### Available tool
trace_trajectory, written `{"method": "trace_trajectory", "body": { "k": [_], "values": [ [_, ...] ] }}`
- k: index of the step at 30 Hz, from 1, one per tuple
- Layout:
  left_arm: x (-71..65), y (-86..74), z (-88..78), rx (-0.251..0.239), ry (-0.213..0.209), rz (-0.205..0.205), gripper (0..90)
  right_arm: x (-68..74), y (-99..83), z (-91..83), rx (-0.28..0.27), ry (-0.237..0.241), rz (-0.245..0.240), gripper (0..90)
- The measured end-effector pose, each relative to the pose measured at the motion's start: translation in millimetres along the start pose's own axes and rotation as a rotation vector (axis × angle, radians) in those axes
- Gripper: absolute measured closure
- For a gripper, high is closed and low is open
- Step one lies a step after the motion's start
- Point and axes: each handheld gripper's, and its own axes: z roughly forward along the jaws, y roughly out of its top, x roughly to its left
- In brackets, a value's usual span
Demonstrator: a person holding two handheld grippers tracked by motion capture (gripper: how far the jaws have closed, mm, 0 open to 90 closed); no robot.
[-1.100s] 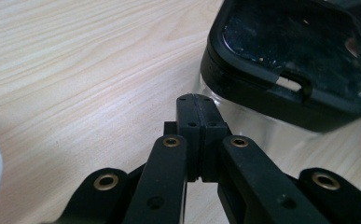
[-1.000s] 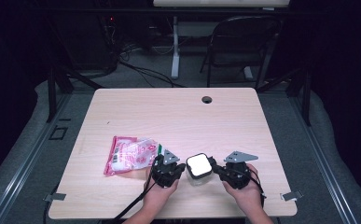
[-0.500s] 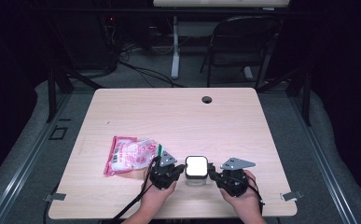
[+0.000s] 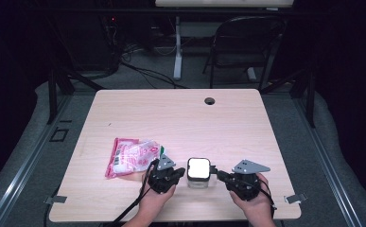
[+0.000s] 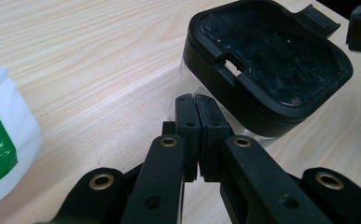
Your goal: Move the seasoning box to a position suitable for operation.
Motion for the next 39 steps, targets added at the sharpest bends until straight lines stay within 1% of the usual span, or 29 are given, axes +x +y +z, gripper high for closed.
{"method": "trace_trajectory", "body": {
  "k": [1, 2, 3, 4, 8, 9, 10, 11, 12, 15, 16, 17, 18, 21, 22, 30, 35, 36, 39],
  "values": [
    [-0.4, -0.1, -0.1, -0.003, 0.005, -0.004, 88.6, -2.1, -0.2, -1.1, -0.001, -0.009, 0.007, 86.8],
    [-0.3, 0.2, -1.0, -0.002, 0.001, -0.004, 88.5, -4.7, -1.7, -1.0, -0.016, -0.019, 0.044, 87.0],
    [-0.3, 0.2, -1.0, -0.002, 0.001, -0.004, 88.5, -4.7, -1.7, -1.0, -0.016, -0.019, 0.044, 87.0],
    [-0.6, 0.3, -1.5, -0.005, -0.005, -0.008, 88.3, -6.1, -3.1, 0.9, -0.031, -0.024, 0.076, 86.9],
    [-1.6, -0.4, -0.5, -0.007, -0.010, -0.004, 88.1, -5.7, -3.7, 4.3, -0.041, -0.038, 0.076, 86.3],
    [-1.7, -0.6, -0.3, -0.002, -0.018, 0.001, 88.1, -5.5, -3.8, 5.2, -0.050, -0.041, 0.083, 86.2],
    [-2.7, -1.1, 0.4, -0.004, -0.019, -0.002, 88.1, -5.9, -3.0, 6.1, -0.065, -0.034, 0.102, 85.9],
    [-2.8, -1.2, 0.4, -0.001, -0.021, 0.004, 88.1, -5.9, -3.0, 6.1, -0.065, -0.034, 0.102, 85.9],
    [-4.4, -1.8, 1.2, -0.001, -0.012, 0.006, 88.2, -6.3, -1.8, 6.5, -0.064, -0.032, 0.109, 85.6],
    [-4.4, -2.3, 1.5, -0.003, -0.013, 0.001, 88.2, -6.1, -1.3, 9.4, -0.060, -0.031, 0.113, 85.6],
    [-5.1, -2.8, 2.1, -0.007, -0.006, -0.002, 88.2, -6.0, -1.2, 10.6, -0.052, -0.034, 0.109, 85.6],
    [-4.8, -2.9, 1.6, -0.001, -0.021, 0.000, 88.3, -5.8, -1.2, 13.2, -0.044, -0.033, 0.106, 85.6],
    [-5.0, -3.2, 1.6, 0.000, -0.020, 0.004, 88.5, -5.2, -0.9, 16.0, -0.041, -0.038, 0.104, 86.5],
    [-6.0, -4.1, 1.9, 0.001, -0.017, 0.002, 88.5, -6.5, 0.3, 16.9, -0.038, -0.042, 0.101, 86.7],
    [-6.3, -4.6, 2.3, 0.005, -0.021, 0.003, 88.5, -7.6, 0.1, 17.9, -0.047, -0.040, 0.116, 86.9],
    [-6.1, -4.5, 3.3, 0.005, -0.048, -0.012, 88.3, -12.9, 0.8, 20.1, -0.058, -0.043, 0.127, 86.9],
    [-5.5, -3.4, 3.3, 0.006, -0.050, -0.007, 88.3, -15.2, 2.9, 22.2, -0.054, -0.051, 0.116, 86.9],
    [-5.7, -4.3, 3.7, -0.002, -0.049, -0.014, 88.2, -15.2, 3.3, 22.6, -0.052, -0.057, 0.112, 86.9],
    [-4.2, -5.0, 3.6, -0.002, -0.055, -0.020, 87.8, -15.8, 3.1, 23.0, -0.053, -0.058, 0.114, 86.3]
  ]
}}
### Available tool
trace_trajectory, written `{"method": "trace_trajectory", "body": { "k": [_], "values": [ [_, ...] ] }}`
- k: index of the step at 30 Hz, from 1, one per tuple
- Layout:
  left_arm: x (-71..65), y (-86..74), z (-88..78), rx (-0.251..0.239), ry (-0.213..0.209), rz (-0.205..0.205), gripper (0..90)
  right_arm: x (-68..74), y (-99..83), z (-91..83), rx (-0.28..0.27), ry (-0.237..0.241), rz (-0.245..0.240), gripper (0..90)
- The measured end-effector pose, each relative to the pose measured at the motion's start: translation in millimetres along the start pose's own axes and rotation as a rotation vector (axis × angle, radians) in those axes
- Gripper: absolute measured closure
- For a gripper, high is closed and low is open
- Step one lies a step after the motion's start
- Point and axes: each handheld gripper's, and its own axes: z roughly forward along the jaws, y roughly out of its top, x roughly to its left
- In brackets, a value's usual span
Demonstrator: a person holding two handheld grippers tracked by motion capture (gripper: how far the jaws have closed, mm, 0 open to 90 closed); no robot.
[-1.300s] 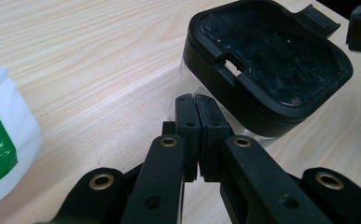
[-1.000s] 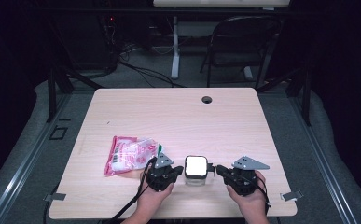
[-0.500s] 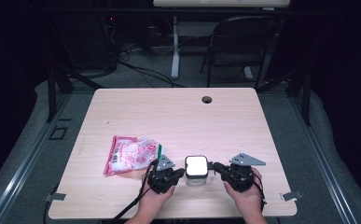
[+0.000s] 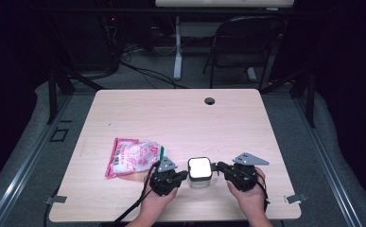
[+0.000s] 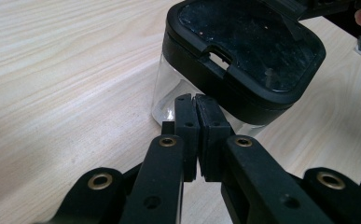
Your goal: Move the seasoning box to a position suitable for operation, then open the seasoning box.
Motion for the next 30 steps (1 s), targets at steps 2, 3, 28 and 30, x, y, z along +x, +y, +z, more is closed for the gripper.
{"method": "trace_trajectory", "body": {
  "k": [2, 3, 28, 30],
  "values": [
    [0.5, -0.1, -0.4, 0.000, 0.005, 0.004, 87.5, -1.3, 0.1, -1.8, -0.008, -0.012, 0.004, 84.8],
    [0.2, -0.1, -0.8, -0.003, 0.004, 0.003, 87.5, -1.4, 0.5, -3.2, -0.012, -0.018, 0.007, 84.4],
    [0.5, 4.4, -12.5, -0.026, 0.019, 0.006, 87.6, 18.7, 14.6, -7.7, -0.026, -0.023, -0.023, 82.4],
    [0.7, 5.1, -13.1, -0.027, 0.019, 0.008, 87.6, 19.1, 14.5, -6.3, -0.023, -0.017, -0.022, 82.4]
  ]
}}
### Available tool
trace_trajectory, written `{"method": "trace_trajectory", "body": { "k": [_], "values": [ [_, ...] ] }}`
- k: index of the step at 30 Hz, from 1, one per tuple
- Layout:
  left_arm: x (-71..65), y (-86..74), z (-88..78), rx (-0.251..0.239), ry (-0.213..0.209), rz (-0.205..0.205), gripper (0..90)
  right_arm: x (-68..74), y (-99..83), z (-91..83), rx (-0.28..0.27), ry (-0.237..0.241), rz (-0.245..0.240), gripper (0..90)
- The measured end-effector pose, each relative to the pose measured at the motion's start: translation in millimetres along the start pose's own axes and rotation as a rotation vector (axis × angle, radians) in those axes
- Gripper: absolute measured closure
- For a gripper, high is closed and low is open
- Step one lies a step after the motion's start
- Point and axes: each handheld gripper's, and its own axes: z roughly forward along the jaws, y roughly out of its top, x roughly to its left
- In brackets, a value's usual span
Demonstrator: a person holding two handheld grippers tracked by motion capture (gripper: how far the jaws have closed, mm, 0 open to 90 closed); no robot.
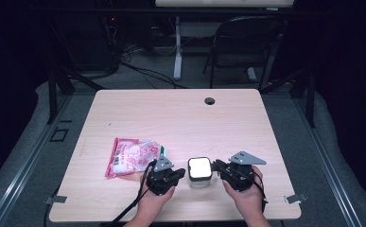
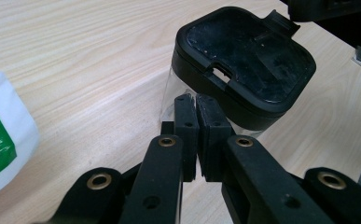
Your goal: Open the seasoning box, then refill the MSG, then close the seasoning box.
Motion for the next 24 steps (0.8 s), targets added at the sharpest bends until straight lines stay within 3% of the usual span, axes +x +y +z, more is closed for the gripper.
{"method": "trace_trajectory", "body": {
  "k": [2, 24],
  "values": [
    [0.1, 0.8, -0.3, 0.003, 0.004, 0.006, 87.6, 0.1, -0.4, 1.5, 0.018, 0.006, -0.001, 82.5],
    [-3.3, 1.1, 1.2, 0.018, -0.010, 0.018, 87.6, -1.9, -0.8, 3.1, 0.012, 0.015, 0.032, 83.2]
  ]
}}
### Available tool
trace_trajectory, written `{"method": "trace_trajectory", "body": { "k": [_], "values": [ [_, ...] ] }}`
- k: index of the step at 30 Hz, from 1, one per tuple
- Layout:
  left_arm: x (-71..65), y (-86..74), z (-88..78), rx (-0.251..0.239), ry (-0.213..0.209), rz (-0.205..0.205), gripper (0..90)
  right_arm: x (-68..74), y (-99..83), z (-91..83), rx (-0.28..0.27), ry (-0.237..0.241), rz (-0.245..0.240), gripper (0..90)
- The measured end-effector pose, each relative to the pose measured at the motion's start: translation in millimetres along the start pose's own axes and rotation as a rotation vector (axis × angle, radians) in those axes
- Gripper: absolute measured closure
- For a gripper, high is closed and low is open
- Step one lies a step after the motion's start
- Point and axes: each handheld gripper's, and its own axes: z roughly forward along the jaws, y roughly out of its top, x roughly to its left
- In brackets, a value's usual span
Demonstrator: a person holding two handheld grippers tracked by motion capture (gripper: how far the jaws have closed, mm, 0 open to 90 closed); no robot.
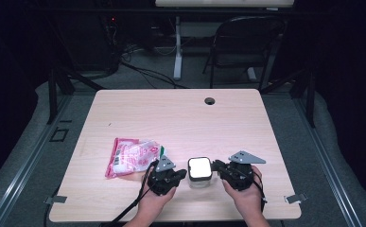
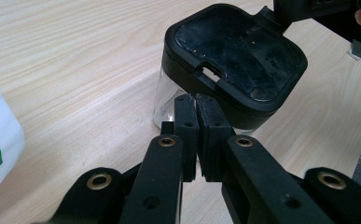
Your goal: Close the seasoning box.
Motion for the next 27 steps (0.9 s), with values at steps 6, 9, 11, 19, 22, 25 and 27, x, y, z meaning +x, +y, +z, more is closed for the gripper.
{"method": "trace_trajectory", "body": {
  "k": [6, 9, 11, 19, 22, 25, 27],
  "values": [
    [-2.3, -1.6, 0.8, 0.007, -0.001, 0.004, 87.6, -2.8, 0.5, 1.5, -0.005, 0.008, 0.031, 82.7],
    [-3.8, -2.7, 0.8, 0.009, -0.007, 0.015, 87.6, -2.7, 0.9, 1.9, -0.004, 0.007, 0.027, 82.7],
    [-5.2, -2.6, 0.1, 0.015, -0.004, 0.016, 87.6, -2.7, 0.8, 2.2, -0.007, 0.007, 0.028, 82.8],
    [-6.8, -2.1, -0.5, 0.012, -0.020, 0.022, 87.5, -1.7, -1.4, 2.1, -0.022, 0.000, 0.038, 83.7],
    [-7.0, -1.9, -1.3, 0.009, -0.018, 0.027, 87.5, -2.6, -2.2, 1.8, -0.025, 0.007, 0.048, 83.8],
    [-7.4, -2.7, -1.5, 0.018, -0.020, 0.027, 87.5, -3.2, -2.7, 1.6, -0.026, 0.012, 0.050, 83.9],
    [-7.9, -3.5, -1.1, 0.019, -0.021, 0.030, 87.6, -3.0, -3.1, 1.8, -0.031, 0.013, 0.054, 83.9]
  ]
}}
